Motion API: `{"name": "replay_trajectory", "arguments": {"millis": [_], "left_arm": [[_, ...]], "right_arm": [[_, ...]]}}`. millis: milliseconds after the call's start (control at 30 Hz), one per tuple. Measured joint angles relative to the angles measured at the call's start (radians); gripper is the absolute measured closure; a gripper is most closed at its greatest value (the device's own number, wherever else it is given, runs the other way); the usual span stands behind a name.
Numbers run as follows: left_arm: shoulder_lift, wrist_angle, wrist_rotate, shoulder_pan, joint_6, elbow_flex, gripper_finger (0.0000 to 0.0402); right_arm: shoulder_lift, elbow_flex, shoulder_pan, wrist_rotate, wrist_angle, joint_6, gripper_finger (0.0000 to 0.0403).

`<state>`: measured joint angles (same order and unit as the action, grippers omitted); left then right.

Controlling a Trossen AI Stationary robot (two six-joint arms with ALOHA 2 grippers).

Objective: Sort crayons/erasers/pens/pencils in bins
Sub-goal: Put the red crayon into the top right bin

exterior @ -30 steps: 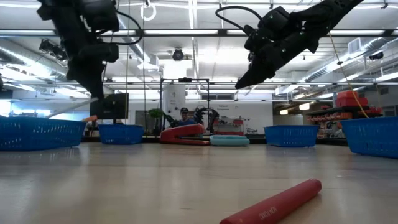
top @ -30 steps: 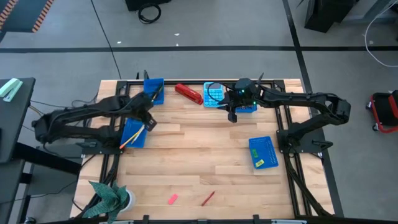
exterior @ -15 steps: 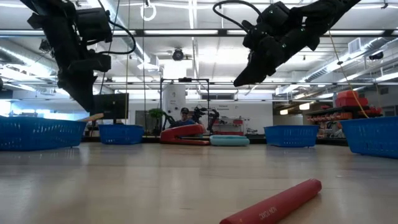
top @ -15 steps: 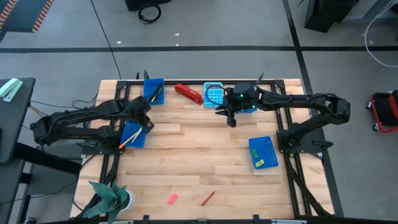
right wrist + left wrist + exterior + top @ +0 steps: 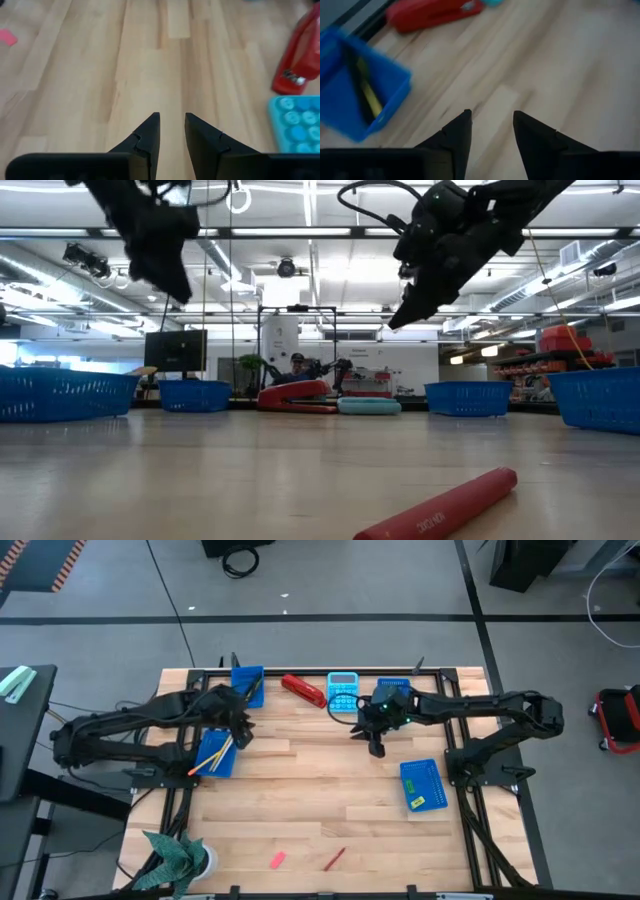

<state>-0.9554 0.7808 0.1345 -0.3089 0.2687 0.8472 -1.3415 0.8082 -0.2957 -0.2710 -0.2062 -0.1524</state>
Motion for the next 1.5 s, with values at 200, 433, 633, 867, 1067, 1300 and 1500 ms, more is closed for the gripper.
{"name": "replay_trajectory", "arguments": {"millis": [200,433,633,867,1067,1300,1500], "left_arm": [[-0.047,-0.028,0.002,0.166,0.032,0.114,0.0265],[-0.203,-0.163,0.016,0.309,0.013,0.197,0.0281],[-0.374,-0.147,-0.135,0.491,0.146,0.203,0.0277],[-0.536,-0.115,-0.165,0.678,0.487,0.203,0.0261],[-0.617,-0.141,-0.264,0.768,0.639,0.203,0.0266],[-0.626,-0.182,-0.279,0.842,0.772,0.203,0.0282],[-0.626,-0.198,-0.096,0.801,0.697,0.203,0.03]], "right_arm": [[0.0,-0.024,0.069,0.027,0.04,0.11,0.0306],[-0.001,-0.034,0.265,0.146,0.12,0.2,0.0294],[-0.001,-0.032,0.467,0.405,0.045,0.309,0.029],[-0.001,-0.032,0.639,0.541,-0.129,0.561,0.029],[-0.001,-0.032,0.724,0.594,-0.165,0.652,0.029],[-0.001,-0.032,0.806,0.695,-0.158,0.635,0.029],[-0.001,-0.032,0.862,0.708,-0.003,0.489,0.029]]}}
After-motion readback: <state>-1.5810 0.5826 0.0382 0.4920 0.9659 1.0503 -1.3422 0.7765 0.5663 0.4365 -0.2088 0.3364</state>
